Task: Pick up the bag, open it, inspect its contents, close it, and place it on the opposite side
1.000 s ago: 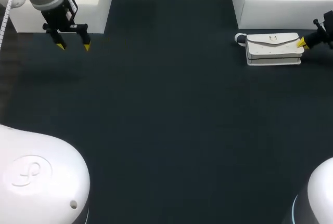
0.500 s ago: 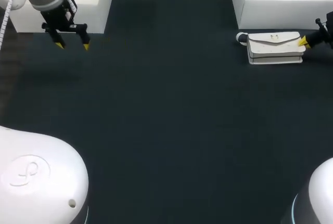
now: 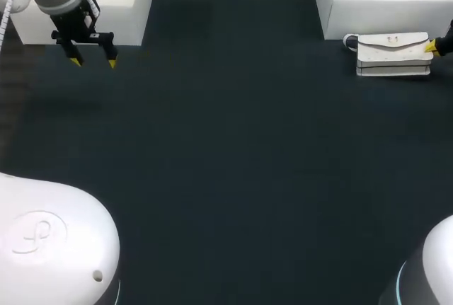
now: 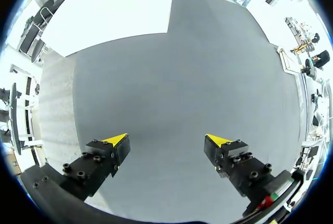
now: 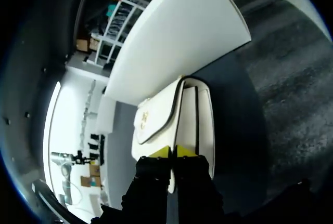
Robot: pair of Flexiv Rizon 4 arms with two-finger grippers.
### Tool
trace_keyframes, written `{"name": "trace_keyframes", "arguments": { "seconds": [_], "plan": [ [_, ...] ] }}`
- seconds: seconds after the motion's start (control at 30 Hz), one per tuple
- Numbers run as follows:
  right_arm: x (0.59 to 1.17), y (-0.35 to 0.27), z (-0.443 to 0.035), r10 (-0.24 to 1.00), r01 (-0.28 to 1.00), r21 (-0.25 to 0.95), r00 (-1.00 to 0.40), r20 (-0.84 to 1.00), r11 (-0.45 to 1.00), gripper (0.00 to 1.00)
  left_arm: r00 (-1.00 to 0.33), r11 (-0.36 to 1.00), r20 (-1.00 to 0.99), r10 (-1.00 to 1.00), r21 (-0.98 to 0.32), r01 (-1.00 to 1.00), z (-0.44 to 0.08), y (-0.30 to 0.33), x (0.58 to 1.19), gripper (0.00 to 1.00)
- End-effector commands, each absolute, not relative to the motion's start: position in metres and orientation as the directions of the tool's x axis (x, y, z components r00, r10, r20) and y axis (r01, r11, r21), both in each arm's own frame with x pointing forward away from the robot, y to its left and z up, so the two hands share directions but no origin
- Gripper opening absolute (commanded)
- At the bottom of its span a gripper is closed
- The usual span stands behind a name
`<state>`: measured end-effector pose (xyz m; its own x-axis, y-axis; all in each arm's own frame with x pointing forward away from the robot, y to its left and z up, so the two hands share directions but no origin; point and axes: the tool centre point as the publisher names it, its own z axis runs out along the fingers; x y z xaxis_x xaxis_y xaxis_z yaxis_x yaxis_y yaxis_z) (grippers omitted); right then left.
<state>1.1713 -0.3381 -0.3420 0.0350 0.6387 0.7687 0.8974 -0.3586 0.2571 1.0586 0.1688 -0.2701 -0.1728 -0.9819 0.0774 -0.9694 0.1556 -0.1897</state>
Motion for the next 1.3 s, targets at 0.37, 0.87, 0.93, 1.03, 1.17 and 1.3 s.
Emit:
{"name": "trace_keyframes", "arguments": {
  "seconds": [0.37,0.87,0.93,1.03,1.17,1.3],
  "plan": [
    [1.194,-0.359,-0.355,0.59,0.997,-0.053,0.015,0.807,0.047,0.0,-0.172,0.155,0.076,-0.982,-0.19,-0.969,-0.27,0.169,1.058,1.0],
    [1.208,-0.364,-0.357,0.582,0.981,-0.098,-0.017,0.813,0.165,0.0,-0.172,0.155,0.076,-0.982,-0.19,-0.969,-0.27,0.169,1.058,1.0],
    [1.209,-0.364,-0.357,0.582,0.978,-0.102,-0.023,0.813,0.182,0.0,-0.172,0.155,0.076,-0.982,-0.19,-0.969,-0.27,0.169,1.058,1.0],
    [1.209,-0.364,-0.357,0.57,0.971,-0.115,-0.028,0.821,0.212,0.0,-0.172,0.155,0.076,-0.982,-0.19,-0.969,-0.27,0.169,1.058,1.0],
    [1.21,-0.363,-0.36,0.582,0.961,-0.134,-0.035,0.812,0.244,0.36,-0.172,0.155,0.076,-0.982,-0.19,-0.969,-0.27,0.169,1.058,1.0],
    [1.209,-0.364,-0.361,0.591,0.958,-0.145,-0.03,0.806,0.247,1.0,-0.172,0.155,0.076,-0.982,-0.19,-0.969,-0.27,0.169,1.058,1.0]
  ]
}}
